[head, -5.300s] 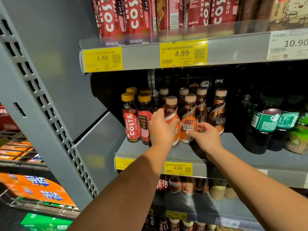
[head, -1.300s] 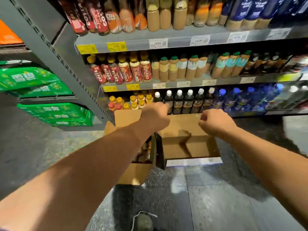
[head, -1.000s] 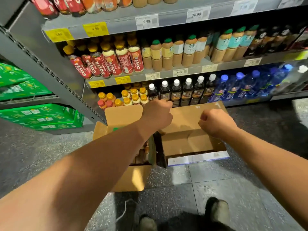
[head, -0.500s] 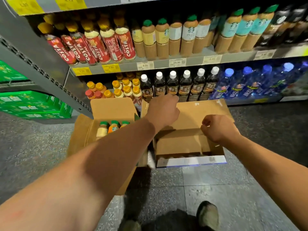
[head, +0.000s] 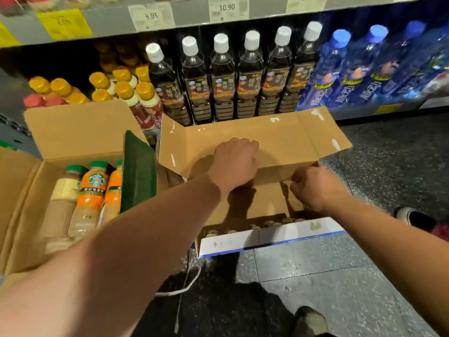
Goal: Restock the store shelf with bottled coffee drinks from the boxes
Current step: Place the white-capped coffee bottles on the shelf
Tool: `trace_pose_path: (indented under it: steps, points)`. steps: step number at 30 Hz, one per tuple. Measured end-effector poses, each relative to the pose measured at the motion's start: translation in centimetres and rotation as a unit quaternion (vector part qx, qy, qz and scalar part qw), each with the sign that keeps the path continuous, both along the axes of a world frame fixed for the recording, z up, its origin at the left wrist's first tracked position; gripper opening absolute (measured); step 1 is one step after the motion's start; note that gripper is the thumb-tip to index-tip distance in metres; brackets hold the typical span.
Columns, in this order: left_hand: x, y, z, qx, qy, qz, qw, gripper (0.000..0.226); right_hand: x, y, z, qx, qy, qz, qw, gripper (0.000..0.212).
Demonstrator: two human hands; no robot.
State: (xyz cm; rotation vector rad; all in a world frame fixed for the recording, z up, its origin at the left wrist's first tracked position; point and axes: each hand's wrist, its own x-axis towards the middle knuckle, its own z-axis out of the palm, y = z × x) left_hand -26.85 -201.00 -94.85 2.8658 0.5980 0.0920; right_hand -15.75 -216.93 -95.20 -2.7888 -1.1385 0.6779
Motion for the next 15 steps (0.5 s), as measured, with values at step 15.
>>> trace_pose_path:
  steps: [15]
  points:
    - [3.8, -6.9, -13.6, -0.127, 0.162, -0.116, 0.972, 0.049, 2.9, -3.7, -11.0, -0.192, 0.111, -0.013, 0.975, 0.030]
